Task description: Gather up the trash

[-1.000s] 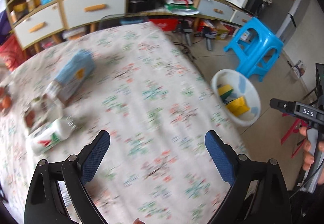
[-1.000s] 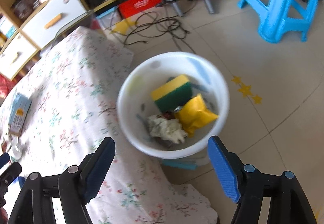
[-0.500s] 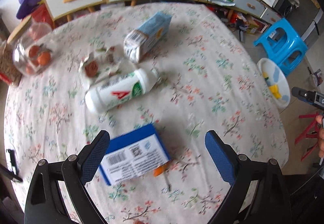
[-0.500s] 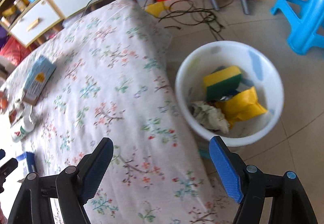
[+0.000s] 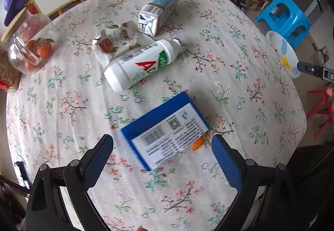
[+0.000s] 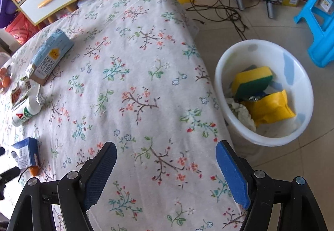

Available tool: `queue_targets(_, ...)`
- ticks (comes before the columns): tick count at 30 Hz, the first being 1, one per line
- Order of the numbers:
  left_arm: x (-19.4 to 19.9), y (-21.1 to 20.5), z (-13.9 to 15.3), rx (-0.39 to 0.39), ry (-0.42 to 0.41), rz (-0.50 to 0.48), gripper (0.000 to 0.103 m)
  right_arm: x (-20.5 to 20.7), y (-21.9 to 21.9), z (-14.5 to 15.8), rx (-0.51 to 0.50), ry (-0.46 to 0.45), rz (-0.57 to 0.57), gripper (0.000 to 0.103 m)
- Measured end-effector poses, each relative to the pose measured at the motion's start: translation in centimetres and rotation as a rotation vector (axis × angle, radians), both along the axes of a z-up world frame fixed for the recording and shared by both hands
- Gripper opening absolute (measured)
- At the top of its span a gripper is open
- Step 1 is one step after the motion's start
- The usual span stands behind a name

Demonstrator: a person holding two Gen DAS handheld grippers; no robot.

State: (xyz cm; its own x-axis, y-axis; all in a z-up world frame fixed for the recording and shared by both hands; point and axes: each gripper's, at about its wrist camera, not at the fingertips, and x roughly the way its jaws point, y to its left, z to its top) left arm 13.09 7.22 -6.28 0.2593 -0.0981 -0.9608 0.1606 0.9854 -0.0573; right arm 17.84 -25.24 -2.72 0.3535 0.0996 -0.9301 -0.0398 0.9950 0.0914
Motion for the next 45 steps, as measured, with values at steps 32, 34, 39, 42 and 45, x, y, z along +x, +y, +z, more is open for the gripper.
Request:
queue_targets(32,-2.2,-1.4,-1.8,-0.141,-0.025,-0.109,0.01,-1.8,6.1,-2.1,-0.089,0.028,0.159,0.082)
queue_targets(34,-2.8,-2.0,-1.7,-0.121,-0.045,-0.131,0.008,-2.1,6.5,-2.2,-0.077,0.03,0.172,0.082)
queue_targets(39,-3.3,-3.7,-1.8,-0.144,-0.032,-0.167,0.006,-3.7,8.1,-2.5,0.061,0.079,0.243,0.082)
queue_targets(42,-3.1,-3.2,-1.5,-0.166,-0.028,-0.13,0.008,-4.6,9.8,-3.0,0.124,0.12,0.297,0.08)
queue_targets(45,-2.8,-2.2,-1.3,-0.171,-0.015,-0.079,0.014,-5.3,11.6,-3.3,0.149,0.141,0.342,0.072)
